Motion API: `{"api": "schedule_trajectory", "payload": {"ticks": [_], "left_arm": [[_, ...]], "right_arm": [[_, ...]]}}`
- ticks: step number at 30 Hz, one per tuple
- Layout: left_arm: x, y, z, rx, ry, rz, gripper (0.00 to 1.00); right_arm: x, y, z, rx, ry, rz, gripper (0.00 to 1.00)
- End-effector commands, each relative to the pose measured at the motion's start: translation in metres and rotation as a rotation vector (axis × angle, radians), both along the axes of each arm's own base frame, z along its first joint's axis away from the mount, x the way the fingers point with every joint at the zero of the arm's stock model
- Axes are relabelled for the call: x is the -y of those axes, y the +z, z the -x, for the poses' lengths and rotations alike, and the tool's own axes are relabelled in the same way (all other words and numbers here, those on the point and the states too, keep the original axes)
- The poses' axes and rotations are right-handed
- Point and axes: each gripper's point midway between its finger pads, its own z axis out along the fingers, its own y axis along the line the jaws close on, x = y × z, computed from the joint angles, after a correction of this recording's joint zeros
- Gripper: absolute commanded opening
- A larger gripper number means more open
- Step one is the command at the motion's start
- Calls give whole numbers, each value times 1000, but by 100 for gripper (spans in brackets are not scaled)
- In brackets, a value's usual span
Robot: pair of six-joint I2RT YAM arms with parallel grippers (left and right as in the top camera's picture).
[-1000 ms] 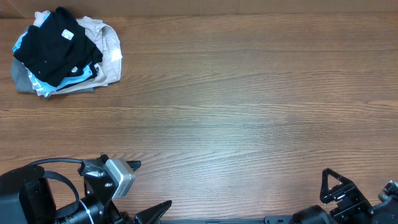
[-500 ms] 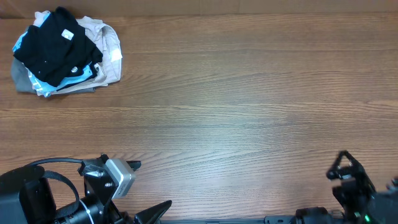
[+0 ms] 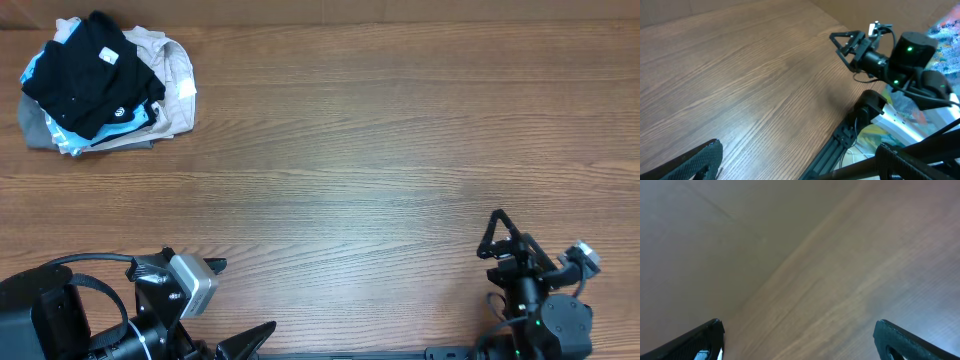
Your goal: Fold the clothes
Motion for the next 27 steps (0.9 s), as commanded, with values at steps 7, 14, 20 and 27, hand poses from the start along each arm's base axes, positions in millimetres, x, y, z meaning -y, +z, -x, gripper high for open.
{"api": "schedule_trajectory", "payload": {"ticks": [7,14,20,27], "left_arm": [[1,0,2,25,-27,-12,100],[1,0,2,25,-27,-12,100],[1,0,2,25,-27,-12,100],[1,0,2,25,-27,-12,100]], "right_arm": [[-17,2,-26,175,117,181,100],[-16,3,-36,277,102,243,100],[-16,7,-37,314,106,366,100],[-16,4,-38,309,111,452,100]]}}
